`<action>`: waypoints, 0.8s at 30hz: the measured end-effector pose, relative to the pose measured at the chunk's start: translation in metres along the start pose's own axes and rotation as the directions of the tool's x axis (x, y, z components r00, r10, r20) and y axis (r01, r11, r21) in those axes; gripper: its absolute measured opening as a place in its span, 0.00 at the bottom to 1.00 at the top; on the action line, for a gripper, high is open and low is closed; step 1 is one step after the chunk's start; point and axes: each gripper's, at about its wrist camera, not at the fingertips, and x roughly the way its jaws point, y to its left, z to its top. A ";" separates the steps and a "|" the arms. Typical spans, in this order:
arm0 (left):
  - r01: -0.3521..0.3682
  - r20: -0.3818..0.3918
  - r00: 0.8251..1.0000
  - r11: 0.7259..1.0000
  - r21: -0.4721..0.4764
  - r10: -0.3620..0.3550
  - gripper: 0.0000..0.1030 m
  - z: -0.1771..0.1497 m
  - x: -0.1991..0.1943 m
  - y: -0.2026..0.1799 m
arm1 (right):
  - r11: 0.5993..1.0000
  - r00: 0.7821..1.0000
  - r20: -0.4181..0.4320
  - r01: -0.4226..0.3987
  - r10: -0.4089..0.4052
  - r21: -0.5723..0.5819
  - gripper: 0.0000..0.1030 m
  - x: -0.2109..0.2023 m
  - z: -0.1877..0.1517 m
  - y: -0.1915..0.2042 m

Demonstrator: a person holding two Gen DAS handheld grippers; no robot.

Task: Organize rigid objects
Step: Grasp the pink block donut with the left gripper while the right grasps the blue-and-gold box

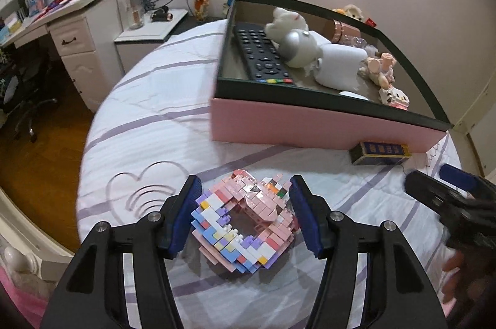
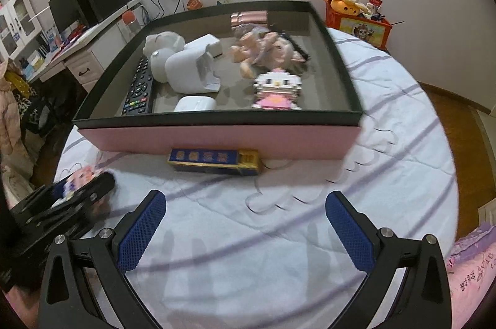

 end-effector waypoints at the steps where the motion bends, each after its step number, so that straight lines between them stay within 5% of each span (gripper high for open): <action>1: -0.002 0.002 1.000 1.000 0.000 0.002 0.58 -0.001 -0.002 0.001 | 1.000 1.000 -0.001 0.006 -0.006 0.001 1.00 0.004 0.001 0.003; 9: -0.001 0.014 1.000 1.000 0.006 0.001 0.58 -0.002 -0.011 0.008 | 0.995 0.996 0.000 0.087 -0.087 0.041 1.00 0.038 0.010 0.018; 14: 0.004 0.024 1.000 1.000 0.007 -0.004 0.58 0.000 -0.015 0.010 | 0.993 0.993 0.028 0.112 -0.113 0.027 0.86 0.036 0.005 0.023; 24: 0.022 0.045 0.999 0.999 0.026 -0.023 0.58 0.002 -0.030 0.002 | 1.000 0.997 0.074 -0.001 0.000 0.012 0.81 -0.007 -0.012 0.010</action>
